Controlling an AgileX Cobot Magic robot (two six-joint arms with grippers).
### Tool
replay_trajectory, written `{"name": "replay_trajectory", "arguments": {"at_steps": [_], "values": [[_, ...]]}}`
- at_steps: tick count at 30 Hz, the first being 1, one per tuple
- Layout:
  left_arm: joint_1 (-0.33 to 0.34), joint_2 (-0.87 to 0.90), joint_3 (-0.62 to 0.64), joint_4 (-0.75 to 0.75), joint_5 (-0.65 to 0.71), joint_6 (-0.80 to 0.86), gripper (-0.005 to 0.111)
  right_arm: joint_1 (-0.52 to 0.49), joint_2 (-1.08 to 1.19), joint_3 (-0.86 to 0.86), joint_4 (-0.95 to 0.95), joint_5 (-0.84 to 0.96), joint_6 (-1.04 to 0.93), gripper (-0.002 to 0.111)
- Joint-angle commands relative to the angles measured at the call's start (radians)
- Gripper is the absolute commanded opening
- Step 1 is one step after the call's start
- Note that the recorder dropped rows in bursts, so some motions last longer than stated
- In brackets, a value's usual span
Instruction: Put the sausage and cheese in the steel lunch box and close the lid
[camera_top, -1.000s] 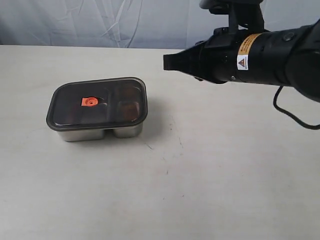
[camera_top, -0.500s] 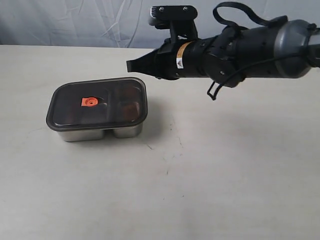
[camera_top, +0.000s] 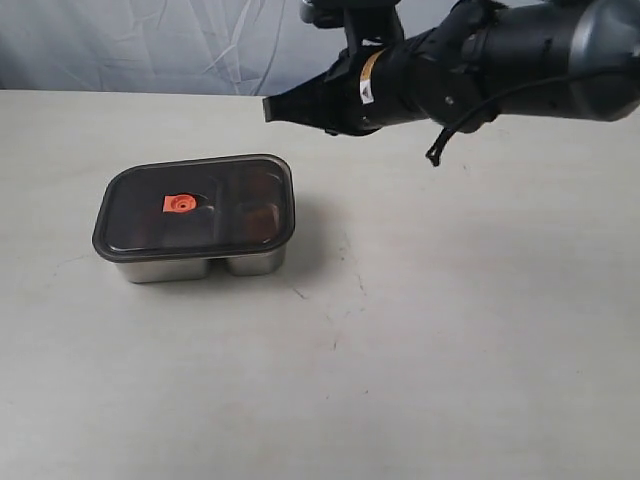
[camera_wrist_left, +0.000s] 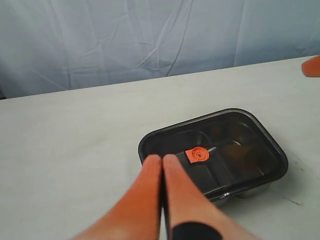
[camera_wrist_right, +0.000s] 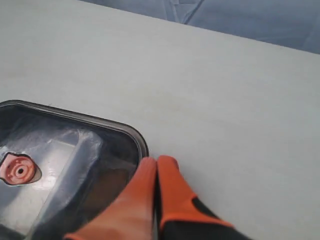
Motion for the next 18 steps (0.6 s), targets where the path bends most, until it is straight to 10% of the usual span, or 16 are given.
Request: {"name": "replay_trajectory", "arguments": {"at_steps": [1,18], "values": [[-0.008,-0.004,0.006,-0.006,0.005,-0.006,0.0,0.0,-0.137,0.054,-0.007,0.006,-0.044,-0.001],[-0.008,-0.004,0.006,-0.001,0.006,-0.006,0.0,0.008,-0.276,0.14,0.064,-0.058,-0.106,-0.001]]}}
